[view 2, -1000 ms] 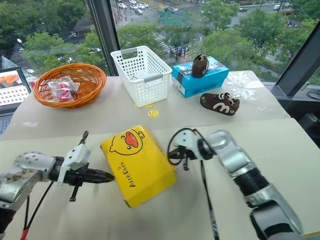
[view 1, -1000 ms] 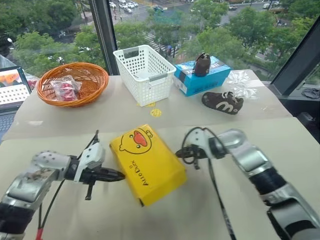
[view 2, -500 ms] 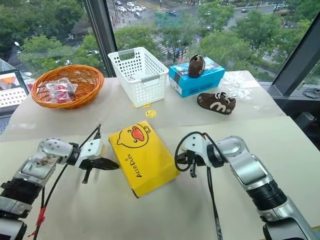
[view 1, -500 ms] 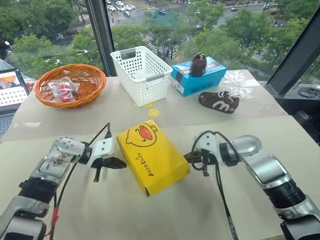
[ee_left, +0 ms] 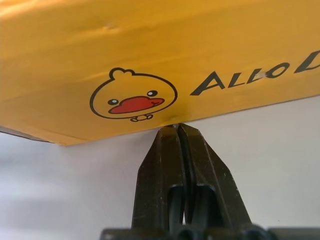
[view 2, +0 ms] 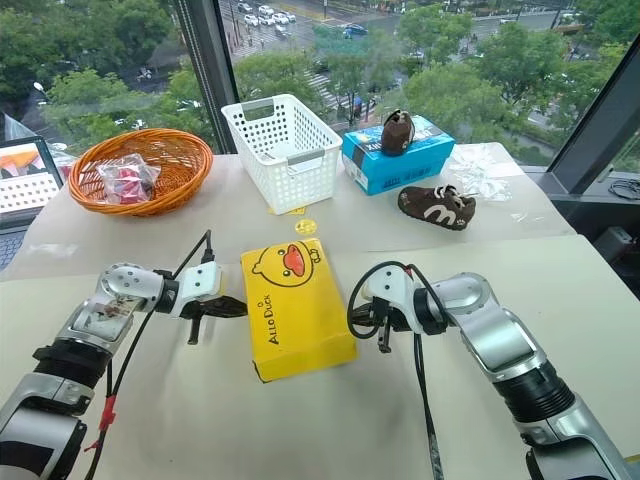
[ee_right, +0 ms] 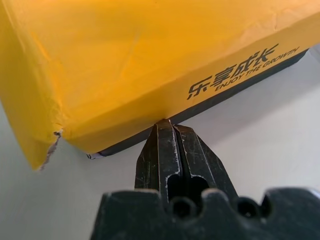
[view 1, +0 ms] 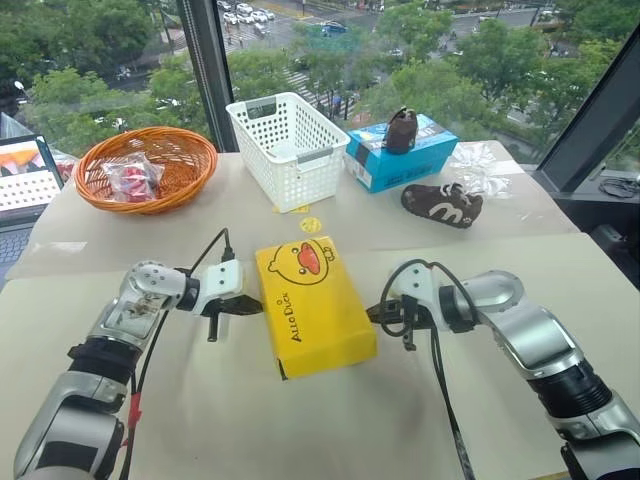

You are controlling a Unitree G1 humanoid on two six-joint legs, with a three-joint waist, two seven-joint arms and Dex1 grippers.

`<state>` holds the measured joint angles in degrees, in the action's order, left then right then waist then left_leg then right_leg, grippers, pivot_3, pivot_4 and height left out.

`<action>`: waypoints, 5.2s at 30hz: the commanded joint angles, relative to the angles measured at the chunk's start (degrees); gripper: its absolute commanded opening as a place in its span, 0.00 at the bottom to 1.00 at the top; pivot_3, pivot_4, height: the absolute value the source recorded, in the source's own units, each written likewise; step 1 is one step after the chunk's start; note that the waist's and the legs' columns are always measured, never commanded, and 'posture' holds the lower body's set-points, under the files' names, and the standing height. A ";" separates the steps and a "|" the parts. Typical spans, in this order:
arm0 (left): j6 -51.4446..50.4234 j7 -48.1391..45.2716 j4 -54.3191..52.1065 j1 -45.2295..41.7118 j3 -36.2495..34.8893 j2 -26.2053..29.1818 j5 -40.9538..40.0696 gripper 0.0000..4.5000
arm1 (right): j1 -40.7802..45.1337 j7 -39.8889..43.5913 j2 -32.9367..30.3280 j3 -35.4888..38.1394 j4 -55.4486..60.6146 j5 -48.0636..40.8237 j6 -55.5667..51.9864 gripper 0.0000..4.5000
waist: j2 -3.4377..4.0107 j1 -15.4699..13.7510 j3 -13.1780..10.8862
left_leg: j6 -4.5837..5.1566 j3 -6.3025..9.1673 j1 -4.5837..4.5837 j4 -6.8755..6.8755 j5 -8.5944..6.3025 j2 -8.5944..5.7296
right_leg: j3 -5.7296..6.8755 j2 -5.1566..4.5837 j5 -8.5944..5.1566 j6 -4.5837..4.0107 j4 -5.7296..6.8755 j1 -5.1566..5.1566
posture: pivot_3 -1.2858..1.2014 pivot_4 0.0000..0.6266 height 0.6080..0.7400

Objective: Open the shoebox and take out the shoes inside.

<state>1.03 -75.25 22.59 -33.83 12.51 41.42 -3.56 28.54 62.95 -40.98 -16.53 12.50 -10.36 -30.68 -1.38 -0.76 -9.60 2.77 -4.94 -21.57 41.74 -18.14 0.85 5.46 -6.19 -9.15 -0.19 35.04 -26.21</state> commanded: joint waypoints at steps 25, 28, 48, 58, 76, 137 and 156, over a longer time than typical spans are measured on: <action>-35.92 -0.40 -32.46 37.25 -43.40 15.19 -33.77 0.02 | 3.89 5.91 4.69 4.85 -12.23 -7.91 4.33 0.00 | 0.02 1.13 -0.04 | -0.15 0.03 -0.16 0.01 0.06 -0.02 | 0.00 -0.16 -0.13 0.22 -0.07 -0.09 | 0.52 0.24 0.93; -34.52 0.67 -33.50 42.24 -43.89 14.05 -32.40 0.02 | 4.90 8.30 6.36 5.10 -17.42 -8.98 6.32 0.00 | 0.04 1.16 -0.05 | -0.18 -0.01 0.00 -0.01 0.06 0.00 | -0.04 -0.12 -0.13 0.21 -0.06 -0.02 | 0.52 0.24 0.93; -37.35 6.76 -42.65 48.57 -48.54 12.52 -36.68 0.02 | 18.93 4.45 17.03 10.07 -7.84 -21.45 -3.37 0.00 | 0.12 1.55 -0.09 | -0.43 0.05 0.07 -0.12 0.20 0.10 | -0.05 0.01 0.09 -0.17 0.03 -0.12 | 0.52 0.24 0.93; -39.94 10.49 -46.39 49.53 -50.71 12.14 -39.23 0.02 | 15.78 12.86 4.27 3.19 -23.87 -5.90 12.98 0.00 | 0.17 0.47 -0.13 | -0.25 -0.02 -0.05 -0.11 0.09 -0.06 | -0.04 -0.15 0.02 -0.07 -0.13 -0.11 | 0.52 0.24 0.93; -41.00 11.96 -46.26 46.64 -48.82 13.84 -39.82 0.02 | 7.06 7.92 11.84 -6.01 -9.12 2.69 12.74 0.00 | 0.16 1.31 -0.13 | -0.72 -0.02 0.31 -0.64 0.37 0.08 | -0.14 0.06 -0.06 -0.18 -0.05 -0.08 | 0.52 0.24 0.93; -45.62 1.66 -52.39 76.65 -100.01 10.82 -43.68 0.02 | 26.70 -0.46 30.25 -3.02 -22.88 2.25 9.15 0.00 | -0.04 3.45 -0.22 | -1.27 0.04 0.44 -1.05 0.54 0.31 | -0.13 0.50 -0.38 -0.34 0.00 -0.22 | 0.52 0.24 0.93; -43.58 17.75 -66.15 66.52 -75.58 8.83 -57.32 0.02 | 25.65 2.40 27.20 -3.15 -18.89 1.15 9.31 0.00 | -0.28 1.67 -0.08 | -1.44 0.15 0.52 -0.98 0.28 1.00 | 0.05 1.09 -0.36 -1.40 0.16 -0.19 | 0.52 0.24 0.93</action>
<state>-43.96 -58.52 -44.02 33.55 -65.14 49.30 -61.41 54.17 64.50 -12.79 -21.22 -10.54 -8.07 -20.62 -1.66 0.90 -9.68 1.15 -4.80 -21.07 40.76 -17.76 1.85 5.52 -5.08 -9.51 -1.59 35.17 -26.41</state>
